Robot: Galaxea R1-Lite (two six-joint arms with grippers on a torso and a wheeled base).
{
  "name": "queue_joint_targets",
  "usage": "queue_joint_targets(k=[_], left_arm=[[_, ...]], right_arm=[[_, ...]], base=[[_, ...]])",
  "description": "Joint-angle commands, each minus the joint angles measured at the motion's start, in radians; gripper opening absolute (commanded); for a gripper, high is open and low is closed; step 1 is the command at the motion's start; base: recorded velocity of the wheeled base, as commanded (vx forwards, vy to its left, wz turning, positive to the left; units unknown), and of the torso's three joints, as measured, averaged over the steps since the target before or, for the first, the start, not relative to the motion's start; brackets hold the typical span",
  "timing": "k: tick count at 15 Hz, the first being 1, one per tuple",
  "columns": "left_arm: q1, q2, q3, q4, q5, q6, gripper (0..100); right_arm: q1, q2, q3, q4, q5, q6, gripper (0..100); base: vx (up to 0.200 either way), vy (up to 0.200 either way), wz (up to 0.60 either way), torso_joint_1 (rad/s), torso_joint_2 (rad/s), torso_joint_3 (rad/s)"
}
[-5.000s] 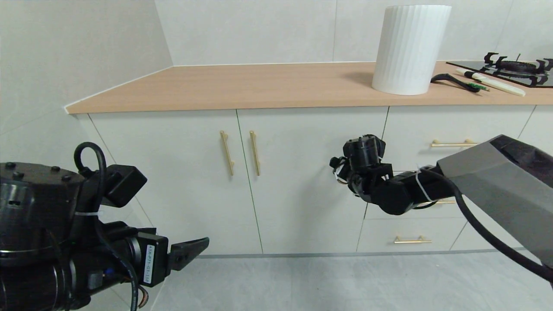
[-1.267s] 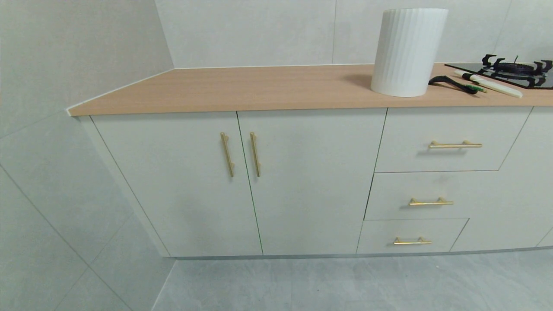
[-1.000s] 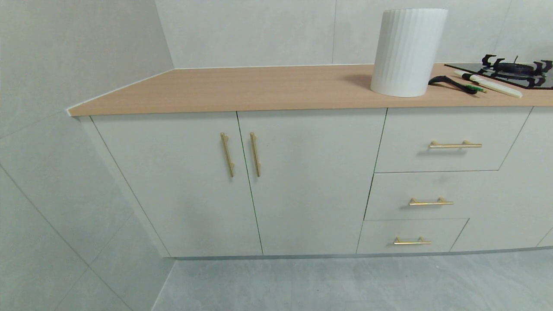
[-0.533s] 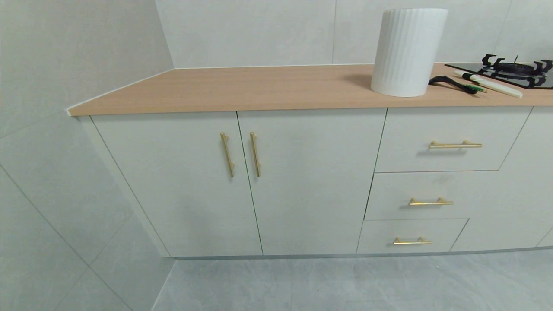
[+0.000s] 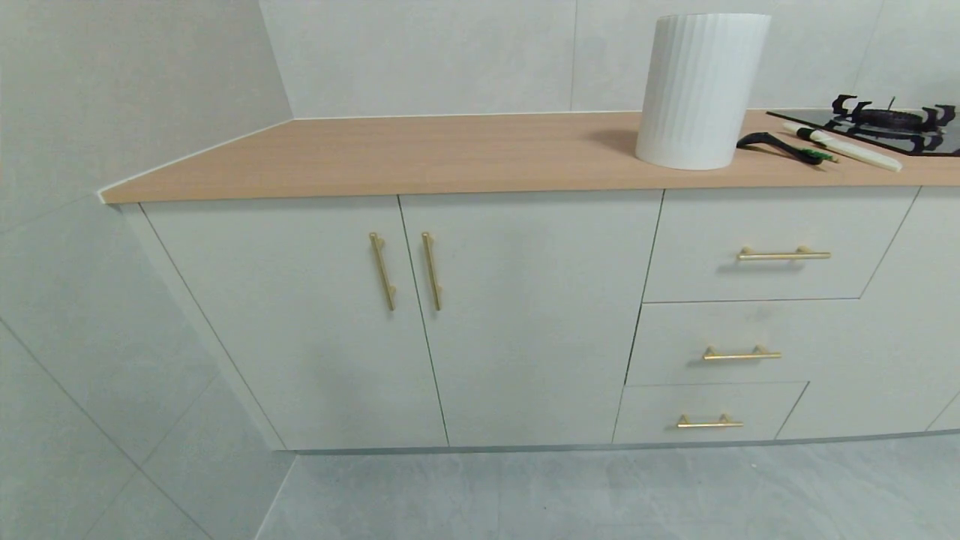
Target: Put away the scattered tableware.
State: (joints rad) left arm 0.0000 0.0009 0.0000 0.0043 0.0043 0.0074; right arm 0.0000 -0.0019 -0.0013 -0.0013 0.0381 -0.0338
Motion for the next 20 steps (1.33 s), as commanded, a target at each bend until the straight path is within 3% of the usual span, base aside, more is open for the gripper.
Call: queue_joint_targets(k=[1, 8, 11, 20], left_arm=[[0.002, 0.001, 0.0, 0.0, 0.0, 0.0, 100], [0.0, 0.001, 0.0, 0.0, 0.0, 0.0, 100], [0.0, 0.001, 0.0, 0.0, 0.0, 0.012, 100], [0.002, 0.001, 0.0, 0.0, 0.002, 0.0, 100]], right_arm=[[0.0, 0.002, 0.0, 0.0, 0.0, 0.0, 100], [0.0, 0.002, 0.0, 0.0, 0.0, 0.0, 100], [0.0, 0.002, 0.0, 0.0, 0.0, 0.0, 100], [0.0, 0.002, 0.0, 0.0, 0.0, 0.0, 100]], base=[[0.0, -0.2, 0.0, 0.002, 0.0, 0.002], [0.0, -0.2, 0.0, 0.004, 0.0, 0.002], [0.0, 0.0, 0.0, 0.0, 0.0, 0.0], [0.0, 0.0, 0.0, 0.0, 0.0, 0.0]])
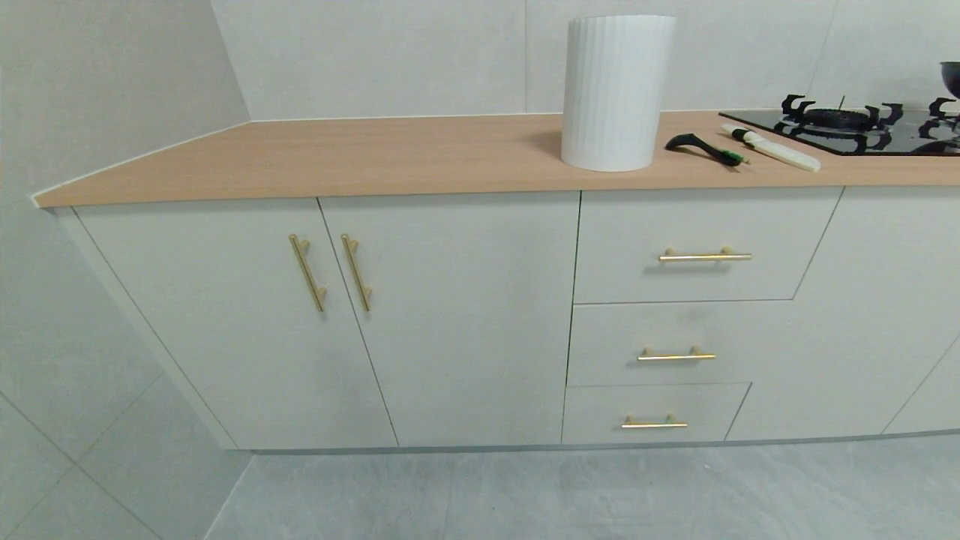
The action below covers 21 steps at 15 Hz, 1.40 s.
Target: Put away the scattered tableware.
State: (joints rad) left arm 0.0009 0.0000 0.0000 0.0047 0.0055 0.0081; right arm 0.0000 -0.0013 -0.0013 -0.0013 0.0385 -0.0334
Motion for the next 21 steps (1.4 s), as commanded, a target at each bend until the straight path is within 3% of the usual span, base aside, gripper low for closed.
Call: queue_joint_targets(k=[1, 6, 13, 21], left_arm=[[-0.001, 0.002, 0.0, 0.0, 0.001, 0.001, 100], [0.001, 0.002, 0.0, 0.0, -0.001, 0.003, 100], [0.001, 0.002, 0.0, 0.0, -0.001, 0.003, 100], [-0.001, 0.002, 0.0, -0.002, 0.001, 0.0, 100]], right_arm=[[0.0, 0.001, 0.0, 0.0, 0.0, 0.0, 100], [0.0, 0.001, 0.0, 0.0, 0.0, 0.0, 100], [0.0, 0.001, 0.001, 0.0, 0.0, 0.001, 100], [0.0, 0.001, 0.0, 0.0, 0.0, 0.0, 100]], base=[[0.0, 0.0, 0.0, 0.0, 0.0, 0.0], [0.0, 0.0, 0.0, 0.0, 0.0, 0.0], [0.2, 0.0, 0.0, 0.002, 0.0, 0.004], [0.0, 0.0, 0.0, 0.0, 0.0, 0.0]])
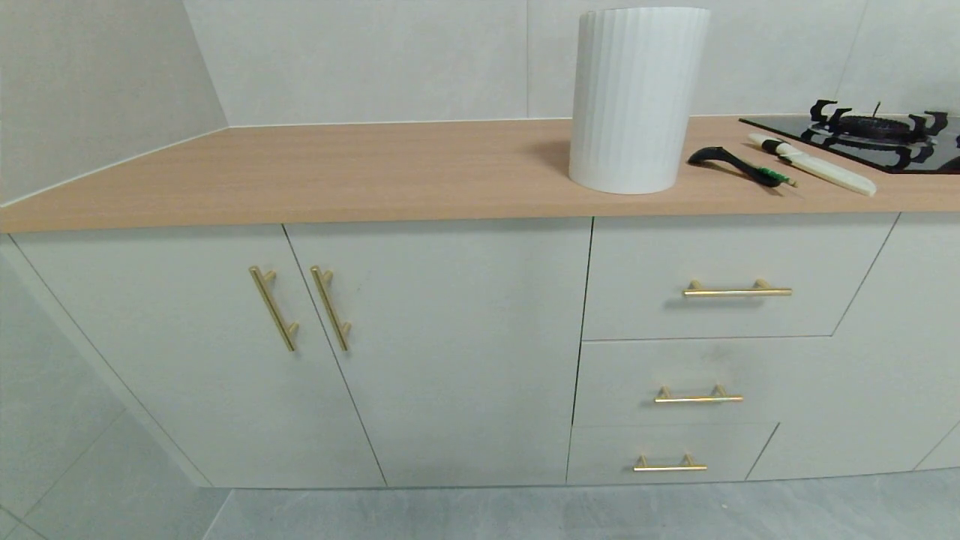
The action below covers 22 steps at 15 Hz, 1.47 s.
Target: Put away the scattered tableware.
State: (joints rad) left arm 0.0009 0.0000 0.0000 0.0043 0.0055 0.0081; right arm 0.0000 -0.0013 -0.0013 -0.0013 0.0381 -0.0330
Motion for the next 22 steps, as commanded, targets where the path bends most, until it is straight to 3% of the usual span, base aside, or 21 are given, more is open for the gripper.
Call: queue_joint_targets(k=[1, 6, 8, 16, 22], left_arm=[[0.001, 0.002, 0.0, 0.0, 0.001, 0.0, 100], [-0.001, 0.002, 0.0, -0.001, 0.001, 0.0, 100], [0.001, 0.002, 0.0, -0.001, 0.001, 0.0, 100], [0.001, 0.002, 0.0, -0.001, 0.001, 0.0, 100], [0.001, 0.002, 0.0, -0.001, 0.001, 0.0, 100]], right_arm=[[0.0, 0.001, 0.0, 0.0, 0.002, -0.001, 100], [0.0, 0.001, -0.002, -0.005, 0.0, -0.002, 100], [0.011, 0.027, -0.14, -0.017, 0.013, 0.03, 100], [0.161, 0.451, -0.175, 0.024, 0.045, 0.013, 100], [0.166, 0.751, -0.21, -0.091, 0.045, 0.015, 100]], base=[[0.0, 0.0, 0.0, 0.0, 0.0, 0.0], [0.0, 0.0, 0.0, 0.0, 0.0, 0.0], [0.0, 0.0, 0.0, 0.0, 0.0, 0.0], [0.0, 0.0, 0.0, 0.0, 0.0, 0.0], [0.0, 0.0, 0.0, 0.0, 0.0, 0.0]])
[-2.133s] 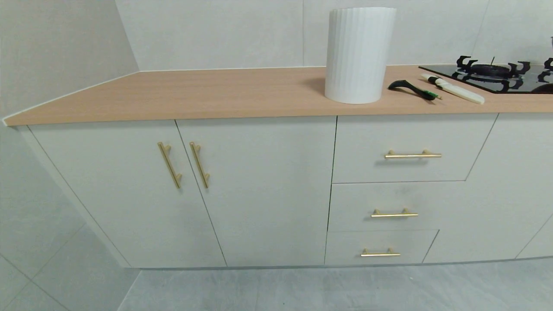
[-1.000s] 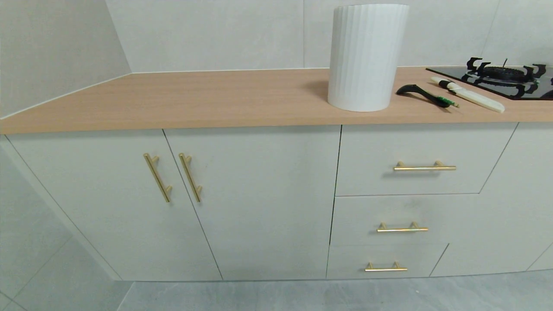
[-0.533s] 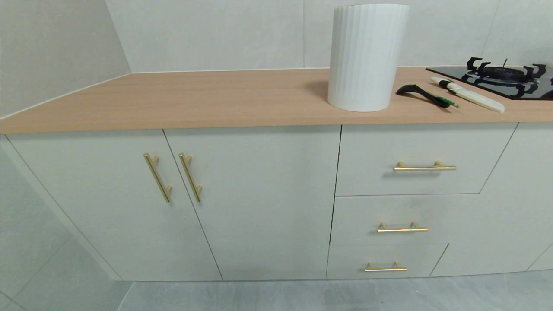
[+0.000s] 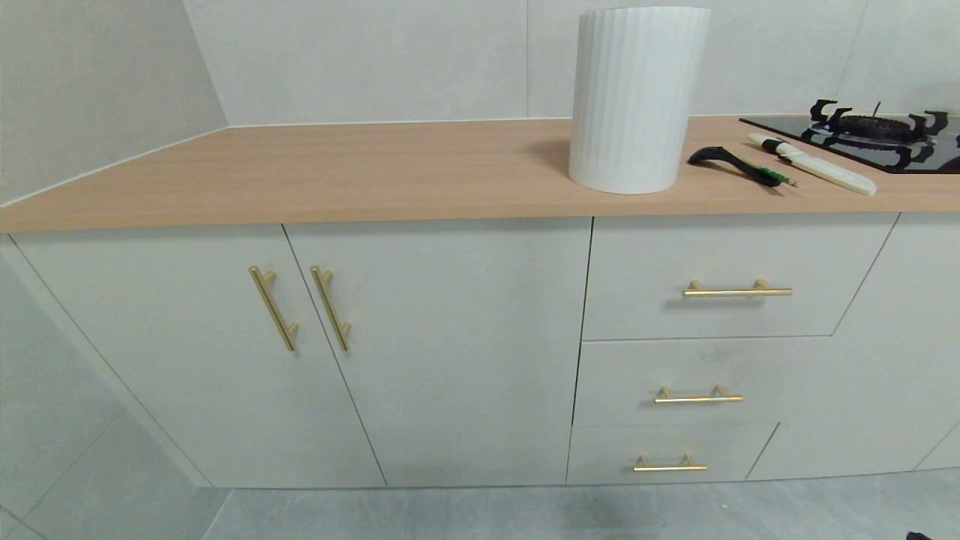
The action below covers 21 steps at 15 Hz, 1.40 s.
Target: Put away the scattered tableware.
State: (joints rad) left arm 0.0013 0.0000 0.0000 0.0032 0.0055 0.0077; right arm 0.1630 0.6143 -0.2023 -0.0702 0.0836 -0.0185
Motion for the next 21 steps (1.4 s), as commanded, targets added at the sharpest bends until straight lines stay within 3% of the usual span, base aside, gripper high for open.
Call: queue_joint_targets(k=[1, 7, 10, 14, 18, 21], left_arm=[[0.0, 0.002, 0.0, 0.0, 0.001, 0.0, 100], [0.0, 0.002, 0.0, 0.0, 0.001, 0.0, 100], [0.0, 0.002, 0.0, 0.0, 0.001, 0.0, 100], [0.0, 0.002, 0.0, 0.0, 0.001, 0.0, 100], [0.0, 0.002, 0.0, 0.0, 0.001, 0.0, 100], [-0.001, 0.002, 0.0, 0.0, 0.001, 0.0, 100]], right_arm=[[0.003, 0.182, -0.022, -0.037, 0.001, 0.0, 100], [0.003, 0.475, -0.088, -0.138, 0.002, -0.001, 100], [0.003, 0.753, -0.173, -0.217, 0.001, -0.001, 100], [-0.002, 1.111, -0.273, -0.484, -0.012, -0.004, 100], [-0.003, 1.309, -0.45, -0.496, -0.077, -0.004, 100], [-0.003, 1.366, -0.483, -0.505, -0.093, -0.004, 100]], base=[[0.0, 0.0, 0.0, 0.0, 0.0, 0.0], [0.0, 0.0, 0.0, 0.0, 0.0, 0.0], [0.0, 0.0, 0.0, 0.0, 0.0, 0.0], [0.0, 0.0, 0.0, 0.0, 0.0, 0.0], [0.0, 0.0, 0.0, 0.0, 0.0, 0.0], [0.0, 0.0, 0.0, 0.0, 0.0, 0.0]])
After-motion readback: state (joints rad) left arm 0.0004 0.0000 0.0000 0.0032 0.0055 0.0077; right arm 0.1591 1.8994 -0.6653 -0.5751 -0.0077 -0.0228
